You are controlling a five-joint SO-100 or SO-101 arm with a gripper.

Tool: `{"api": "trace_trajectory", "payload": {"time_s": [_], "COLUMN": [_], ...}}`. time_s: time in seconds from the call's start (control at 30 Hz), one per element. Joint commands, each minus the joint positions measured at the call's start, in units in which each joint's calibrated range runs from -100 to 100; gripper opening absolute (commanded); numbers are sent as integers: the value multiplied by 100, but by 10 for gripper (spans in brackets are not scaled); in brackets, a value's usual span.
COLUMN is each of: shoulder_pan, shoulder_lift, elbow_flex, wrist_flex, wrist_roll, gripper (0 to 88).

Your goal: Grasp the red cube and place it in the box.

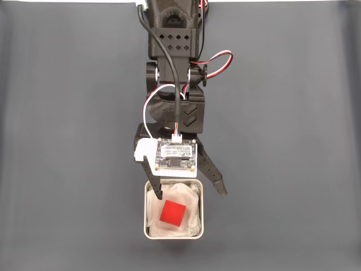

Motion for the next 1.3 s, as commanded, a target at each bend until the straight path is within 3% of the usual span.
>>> {"api": "trace_trajectory", "payload": {"time_s": [0.0,0.67,0.73,0.83,0.9,1.07,1.27], "shoulder_pan": [45,-12,-12,-19,-19,-118,-452], "shoulder_lift": [-427,-713,-774,-956,-1155,-2204,-4483], "elbow_flex": [-10,53,17,-166,-412,-348,1477], "wrist_flex": [-116,-173,-173,-75,294,1155,1737], "wrist_roll": [-39,-259,-317,-449,-469,-449,-347], "gripper": [419,411,345,106,14,0,0]}}
